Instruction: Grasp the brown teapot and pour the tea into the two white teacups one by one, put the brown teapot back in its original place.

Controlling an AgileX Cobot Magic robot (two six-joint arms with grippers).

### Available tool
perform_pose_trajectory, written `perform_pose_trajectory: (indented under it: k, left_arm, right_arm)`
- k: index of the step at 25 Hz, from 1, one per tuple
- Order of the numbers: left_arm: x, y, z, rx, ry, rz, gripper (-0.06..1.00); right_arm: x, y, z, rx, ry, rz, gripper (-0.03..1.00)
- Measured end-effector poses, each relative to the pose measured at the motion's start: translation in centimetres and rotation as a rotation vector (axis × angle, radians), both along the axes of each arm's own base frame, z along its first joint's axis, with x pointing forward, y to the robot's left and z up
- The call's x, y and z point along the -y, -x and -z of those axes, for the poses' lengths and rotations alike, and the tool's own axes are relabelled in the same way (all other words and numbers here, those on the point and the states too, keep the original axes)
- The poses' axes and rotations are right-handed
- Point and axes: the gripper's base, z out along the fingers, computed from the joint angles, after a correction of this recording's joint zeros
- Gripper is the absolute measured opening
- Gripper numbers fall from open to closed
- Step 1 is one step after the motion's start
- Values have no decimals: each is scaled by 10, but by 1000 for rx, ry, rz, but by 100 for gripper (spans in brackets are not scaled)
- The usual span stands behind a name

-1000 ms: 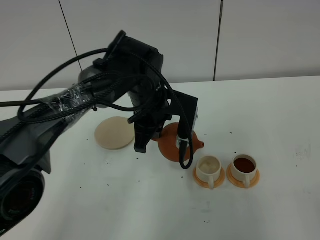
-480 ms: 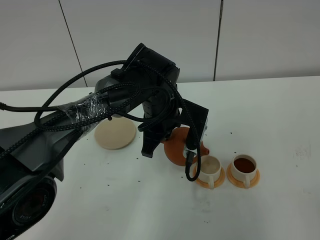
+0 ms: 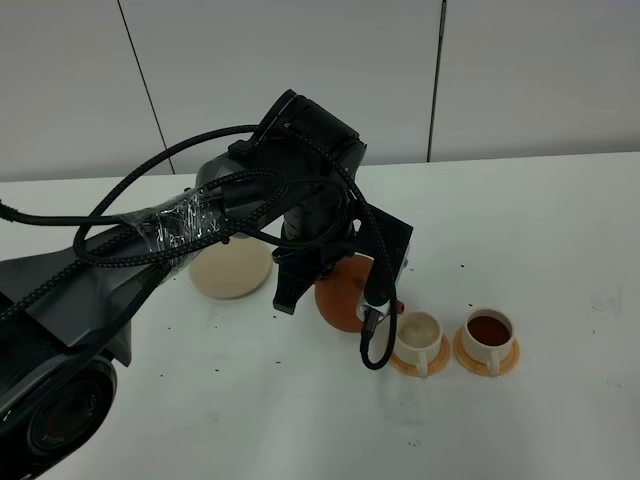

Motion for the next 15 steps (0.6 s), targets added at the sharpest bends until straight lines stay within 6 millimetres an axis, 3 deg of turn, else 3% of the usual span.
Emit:
perform_pose_trajectory:
  k: [15]
  left_arm:
    - [7, 4, -1, 18, -8, 26, 17]
  right_arm:
    - [0, 0, 0, 0, 0, 0, 24]
